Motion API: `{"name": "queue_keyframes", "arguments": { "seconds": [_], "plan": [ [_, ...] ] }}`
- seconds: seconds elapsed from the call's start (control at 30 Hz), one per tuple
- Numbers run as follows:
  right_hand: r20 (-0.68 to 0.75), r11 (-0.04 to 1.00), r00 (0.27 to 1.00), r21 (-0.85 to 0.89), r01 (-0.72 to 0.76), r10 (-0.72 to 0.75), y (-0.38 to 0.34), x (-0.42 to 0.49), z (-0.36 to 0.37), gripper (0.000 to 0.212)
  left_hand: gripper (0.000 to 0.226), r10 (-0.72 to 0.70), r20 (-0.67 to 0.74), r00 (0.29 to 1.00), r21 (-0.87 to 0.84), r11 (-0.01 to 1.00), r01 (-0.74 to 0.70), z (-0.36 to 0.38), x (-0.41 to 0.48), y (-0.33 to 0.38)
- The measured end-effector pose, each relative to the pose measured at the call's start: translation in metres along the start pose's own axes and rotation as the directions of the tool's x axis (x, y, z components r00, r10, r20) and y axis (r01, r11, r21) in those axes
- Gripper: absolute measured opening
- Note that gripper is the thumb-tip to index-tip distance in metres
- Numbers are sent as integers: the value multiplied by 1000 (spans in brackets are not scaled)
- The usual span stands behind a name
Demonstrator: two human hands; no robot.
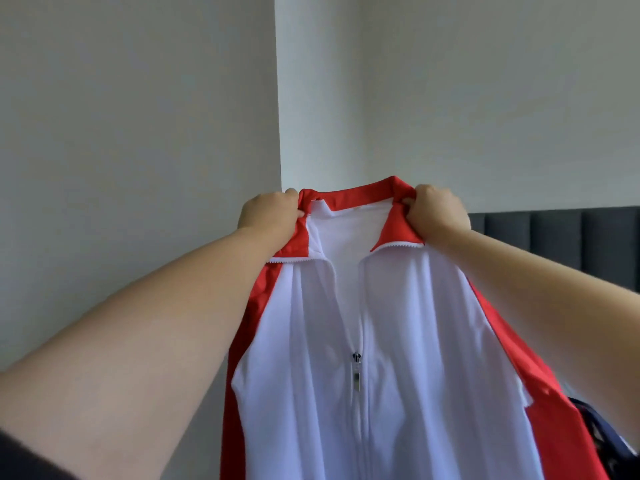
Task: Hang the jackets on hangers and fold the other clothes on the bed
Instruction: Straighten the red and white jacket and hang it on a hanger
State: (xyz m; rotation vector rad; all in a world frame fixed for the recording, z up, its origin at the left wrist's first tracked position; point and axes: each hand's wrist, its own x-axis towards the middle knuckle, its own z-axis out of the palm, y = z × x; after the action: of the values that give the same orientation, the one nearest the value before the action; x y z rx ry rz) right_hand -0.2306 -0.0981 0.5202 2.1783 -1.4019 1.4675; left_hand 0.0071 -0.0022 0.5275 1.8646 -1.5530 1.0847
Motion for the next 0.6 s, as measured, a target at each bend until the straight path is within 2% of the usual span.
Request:
{"name": "queue_keyframes", "arguments": {
  "seconds": [0.1,0.23,0.33,0.43,0.53,0.6],
  "plan": [
    [136,997,989,-55,-55,62,40,-31,61,21,27,-84,158,984,-63,993,95,77,-34,16],
    [250,984,953,-100,-148,169,86,-68,143,22,27,-207,327,922,-126,957,260,169,-73,34],
    [302,974,936,-183,-130,182,114,-89,196,28,19,-276,480,833,-114,922,371,224,-92,44],
    [411,947,862,-242,-210,296,138,-104,242,28,18,-279,619,734,-37,923,382,273,-107,52],
    [474,913,780,-233,-335,408,156,-112,279,31,19,-316,675,667,-7,901,434,313,-115,56],
    [429,905,798,-171,-389,424,163,-110,296,27,20,-374,655,656,-102,817,567,335,-115,57]
  ]
}}
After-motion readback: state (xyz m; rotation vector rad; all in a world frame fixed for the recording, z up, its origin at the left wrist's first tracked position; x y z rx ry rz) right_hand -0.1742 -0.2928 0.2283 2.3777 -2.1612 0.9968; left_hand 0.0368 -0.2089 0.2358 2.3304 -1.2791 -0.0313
